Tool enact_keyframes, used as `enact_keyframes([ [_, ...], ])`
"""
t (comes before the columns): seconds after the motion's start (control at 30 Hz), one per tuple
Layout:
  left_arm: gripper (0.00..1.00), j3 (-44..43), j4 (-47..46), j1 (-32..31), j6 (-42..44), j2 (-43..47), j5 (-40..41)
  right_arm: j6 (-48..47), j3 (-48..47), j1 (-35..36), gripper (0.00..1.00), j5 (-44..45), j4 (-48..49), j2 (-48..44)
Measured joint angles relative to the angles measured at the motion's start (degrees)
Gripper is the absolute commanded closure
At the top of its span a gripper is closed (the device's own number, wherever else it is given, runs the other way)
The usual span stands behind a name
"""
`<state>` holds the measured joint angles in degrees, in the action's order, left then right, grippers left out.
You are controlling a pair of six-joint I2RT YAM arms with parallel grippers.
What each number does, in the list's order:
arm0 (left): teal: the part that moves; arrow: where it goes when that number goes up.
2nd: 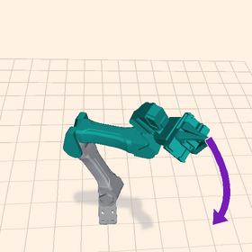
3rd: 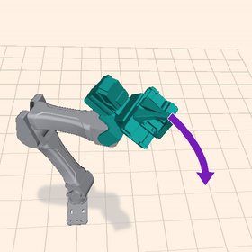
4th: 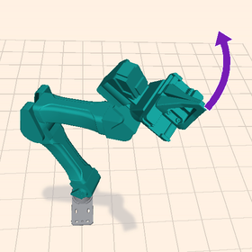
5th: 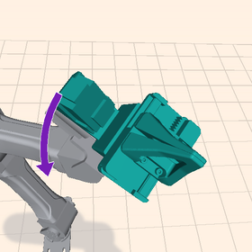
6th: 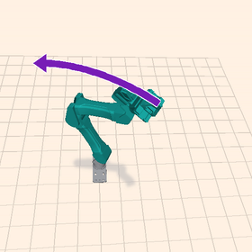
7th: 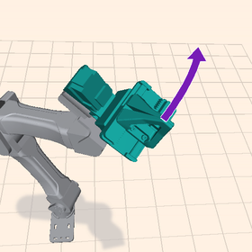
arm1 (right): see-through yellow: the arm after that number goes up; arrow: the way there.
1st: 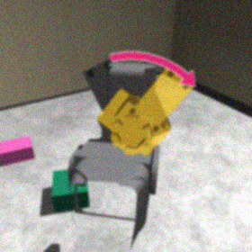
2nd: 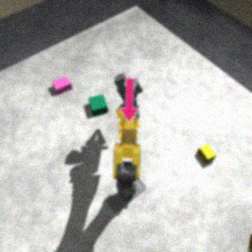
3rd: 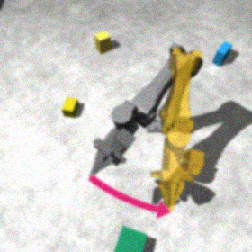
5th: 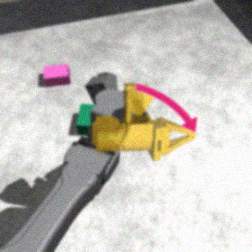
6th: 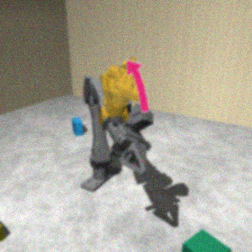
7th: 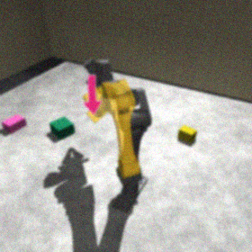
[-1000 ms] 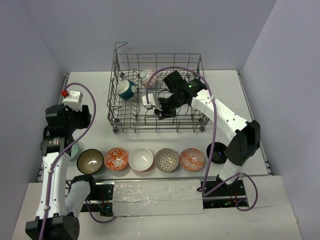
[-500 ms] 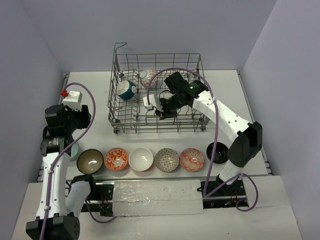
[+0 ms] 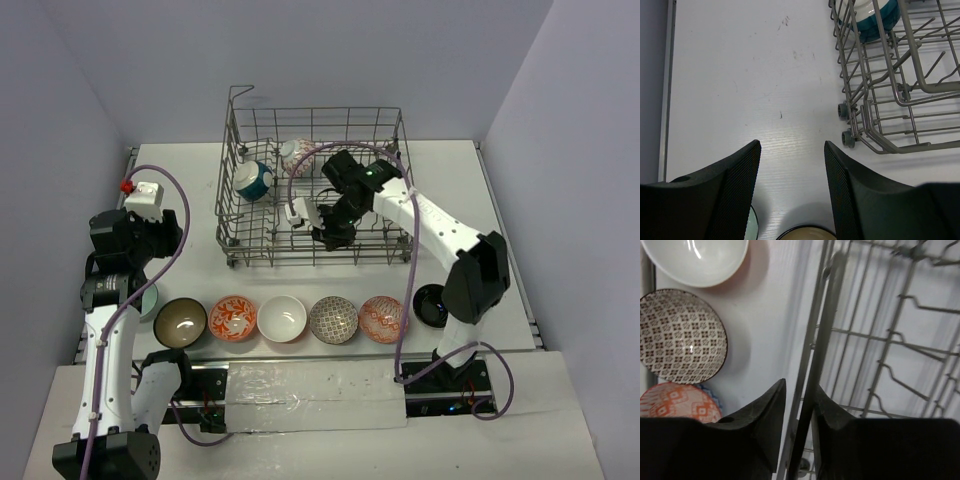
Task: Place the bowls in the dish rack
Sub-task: Move the dish rack to the center of the board.
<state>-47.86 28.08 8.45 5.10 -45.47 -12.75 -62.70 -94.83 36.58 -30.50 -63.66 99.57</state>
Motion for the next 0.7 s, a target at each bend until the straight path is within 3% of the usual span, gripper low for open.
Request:
enact_keyframes([
  [0.27, 0.4, 0.0, -0.02, 0.04, 0.0, 0.02, -0.02, 0.7, -6.1, 0.61, 0.54, 0.87, -8.7, 6.38],
  [0.7, 0.39, 0.11, -0.02, 0.15, 0.0, 0.42, -0.02, 1.33, -13.11, 1.07, 0.49, -0.48, -12.31, 6.54],
])
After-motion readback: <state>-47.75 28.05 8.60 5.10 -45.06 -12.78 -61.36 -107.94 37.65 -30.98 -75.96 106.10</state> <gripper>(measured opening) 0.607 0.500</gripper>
